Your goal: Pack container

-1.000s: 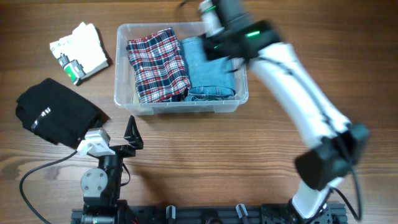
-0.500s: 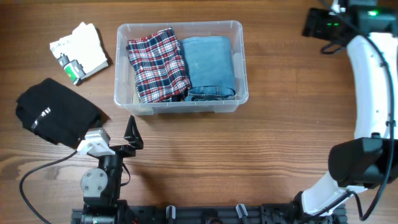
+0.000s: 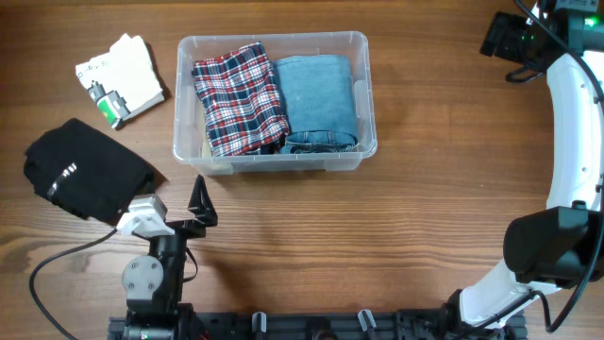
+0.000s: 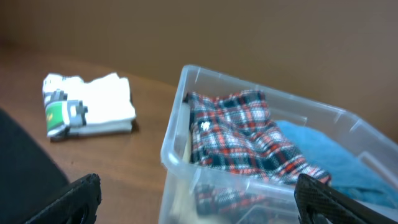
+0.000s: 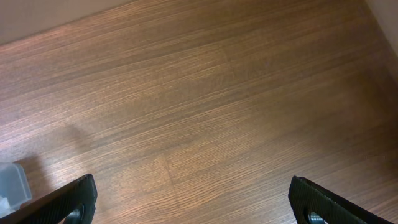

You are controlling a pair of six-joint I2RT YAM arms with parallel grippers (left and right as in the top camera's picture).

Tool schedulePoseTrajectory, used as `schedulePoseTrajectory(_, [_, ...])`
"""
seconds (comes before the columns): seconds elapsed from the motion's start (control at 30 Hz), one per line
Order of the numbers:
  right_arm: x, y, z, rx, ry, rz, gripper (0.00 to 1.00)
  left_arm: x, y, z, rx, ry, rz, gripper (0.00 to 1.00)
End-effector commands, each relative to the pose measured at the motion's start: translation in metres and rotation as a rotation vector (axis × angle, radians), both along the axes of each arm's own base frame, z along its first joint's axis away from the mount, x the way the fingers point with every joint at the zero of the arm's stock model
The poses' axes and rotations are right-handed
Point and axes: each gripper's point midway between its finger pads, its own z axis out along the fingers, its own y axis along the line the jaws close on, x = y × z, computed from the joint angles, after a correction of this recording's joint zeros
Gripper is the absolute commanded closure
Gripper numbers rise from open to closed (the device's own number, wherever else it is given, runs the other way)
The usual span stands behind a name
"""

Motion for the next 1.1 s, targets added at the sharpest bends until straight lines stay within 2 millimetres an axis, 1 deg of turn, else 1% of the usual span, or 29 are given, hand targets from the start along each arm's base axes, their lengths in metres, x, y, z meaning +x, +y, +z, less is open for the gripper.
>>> schedulePoseTrajectory(0.0, [0.002, -0.002, -0.002, -0.016, 0.006, -0.004, 0.0, 0.0, 0.0, 0.02, 0.017, -0.083, -0.004, 0.0])
schedulePoseTrajectory(0.1, [0.002, -0.002, -0.002, -0.016, 0.006, -0.004, 0.0, -0.002, -0.001, 0.024, 0.018, -0.061, -0.008, 0.0])
schedulePoseTrajectory(0.17, [0.002, -0.002, -0.002, -0.016, 0.006, -0.004, 0.0, -0.004, 0.003, 0.028, 0.02, -0.02, 0.014, 0.0])
schedulePoseTrajectory(0.23, [0.002, -0.002, -0.002, -0.016, 0.006, -0.004, 0.0, -0.007, 0.01, 0.038, 0.025, 0.036, 0.054, 0.0])
schedulePoseTrajectory(0.3, [0.002, -0.002, -0.002, -0.016, 0.006, -0.004, 0.01, -0.005, 0.013, 0.052, 0.031, 0.085, 0.064, 0.01])
schedulePoseTrajectory(0.37, [0.002, -0.002, -0.002, -0.016, 0.006, -0.004, 0.0, 0.004, 0.009, 0.064, 0.029, 0.152, 0.037, 0.0])
schedulePoseTrajectory(0.43, [0.002, -0.002, -0.002, -0.016, 0.006, -0.004, 0.0, 0.017, 0.006, 0.07, 0.023, 0.222, 0.014, 0.0])
schedulePoseTrajectory(0.47, [0.002, -0.002, -0.002, -0.016, 0.006, -0.004, 0.0, 0.028, 0.003, 0.072, 0.018, 0.274, -0.006, 0.0])
schedulePoseTrajectory(0.53, [0.002, -0.002, -0.002, -0.016, 0.006, -0.004, 0.0, 0.044, 0.001, 0.076, 0.015, 0.324, -0.02, 0.0])
schedulePoseTrajectory(0.57, [0.002, -0.002, -0.002, -0.016, 0.006, -0.004, 0.0, 0.052, 0.001, 0.075, 0.015, 0.346, -0.02, 0.0])
schedulePoseTrajectory(0.63, [0.002, -0.002, -0.002, -0.016, 0.005, -0.005, 0.0, 0.062, 0.001, 0.066, 0.014, 0.393, -0.021, 0.0])
schedulePoseTrajectory(0.67, [0.002, -0.002, -0.002, -0.016, 0.006, -0.004, 0.0, 0.067, 0.001, 0.058, 0.01, 0.423, -0.02, 0.0])
schedulePoseTrajectory(0.73, [0.002, -0.002, -0.002, -0.016, 0.006, -0.004, 0.0, 0.072, 0.001, 0.044, 0.01, 0.469, -0.02, 0.0])
schedulePoseTrajectory(0.83, [0.002, -0.002, -0.002, -0.016, 0.006, -0.004, 0.0, 0.072, 0.017, 0.03, 0.011, 0.524, 0.066, 0.0])
schedulePoseTrajectory(0.9, [0.002, -0.002, -0.002, -0.016, 0.006, -0.004, 0.0, 0.068, 0.042, 0.024, -0.067, 0.537, 0.224, 0.0])
schedulePoseTrajectory(0.97, [0.002, -0.002, -0.002, -0.016, 0.006, -0.004, 0.0, 0.059, 0.071, 0.021, -0.151, 0.538, 0.382, 0.0])
schedulePoseTrajectory(1.0, [0.002, -0.002, -0.002, -0.016, 0.006, -0.004, 0.0, 0.056, 0.079, 0.02, -0.172, 0.538, 0.414, 0.0])
schedulePoseTrajectory(1.07, [0.002, -0.002, -0.002, -0.016, 0.006, -0.004, 0.0, 0.048, 0.102, 0.015, -0.235, 0.545, 0.483, 0.0])
